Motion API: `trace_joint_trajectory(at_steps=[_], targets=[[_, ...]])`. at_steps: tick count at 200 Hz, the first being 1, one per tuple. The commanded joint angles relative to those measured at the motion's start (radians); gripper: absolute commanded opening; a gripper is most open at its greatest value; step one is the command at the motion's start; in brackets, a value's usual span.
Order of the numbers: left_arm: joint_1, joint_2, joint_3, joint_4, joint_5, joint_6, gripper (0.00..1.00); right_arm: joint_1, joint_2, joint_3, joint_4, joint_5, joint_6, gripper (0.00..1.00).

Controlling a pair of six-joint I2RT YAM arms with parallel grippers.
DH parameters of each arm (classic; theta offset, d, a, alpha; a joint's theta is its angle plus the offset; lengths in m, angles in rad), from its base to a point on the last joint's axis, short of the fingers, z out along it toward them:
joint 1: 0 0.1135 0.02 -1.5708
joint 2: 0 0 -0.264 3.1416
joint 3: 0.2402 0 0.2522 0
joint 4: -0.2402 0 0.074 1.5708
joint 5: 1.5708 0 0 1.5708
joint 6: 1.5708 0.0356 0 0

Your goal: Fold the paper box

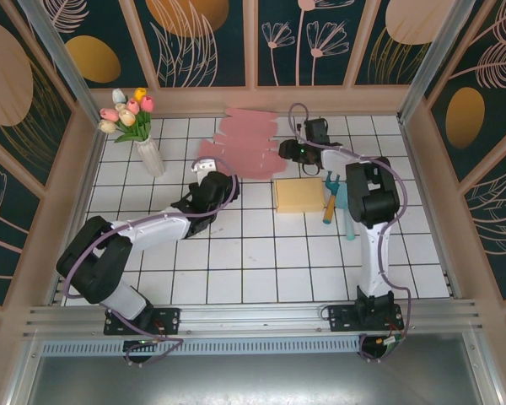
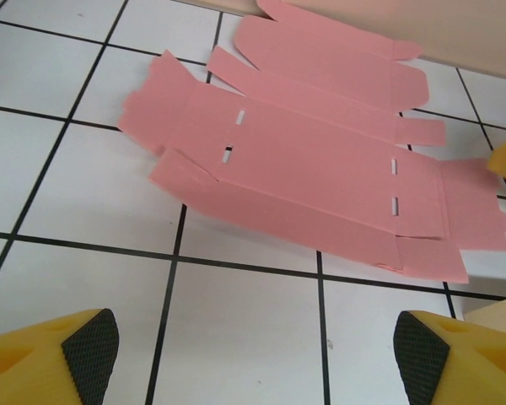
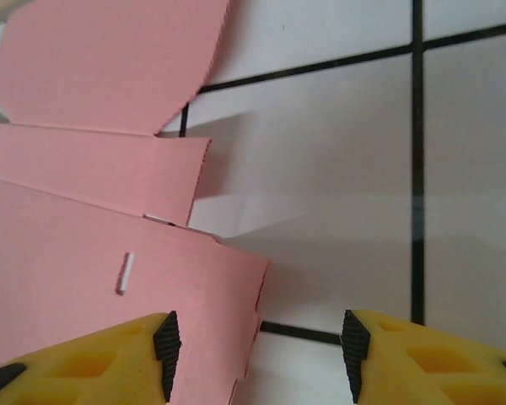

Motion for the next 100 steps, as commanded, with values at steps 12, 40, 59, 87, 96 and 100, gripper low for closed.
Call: trace_joint_trajectory(at_steps=[12, 40, 59, 87, 96, 100], targets=[[0.0, 0.008, -0.012, 0.073, 0.009, 0.021, 0.87, 0.036, 0.069, 0.06, -0.002, -0.077, 0.019, 0.5], [0.0, 0.004, -0.012, 0.062, -0.013, 0.023, 0.87, 0.056, 0.091, 0.131, 0.025, -0.092, 0.037, 0.1], [0.0, -0.016, -0.023, 0.052, -0.029, 0.022, 0.87, 0.065, 0.09, 0.224, 0.002, -0.047, 0.049, 0.0], [0.0, -0.123, -0.073, 0.015, -0.076, 0.039, 0.87, 0.099, 0.061, 0.423, -0.187, 0.056, -0.028, 0.0], [0.0, -0.18, -0.101, 0.013, -0.089, 0.056, 0.87, 0.121, 0.04, 0.48, -0.277, 0.113, -0.085, 0.0], [0.0, -0.209, -0.116, 0.014, -0.094, 0.067, 0.87, 0.132, 0.028, 0.499, -0.312, 0.144, -0.111, 0.0]])
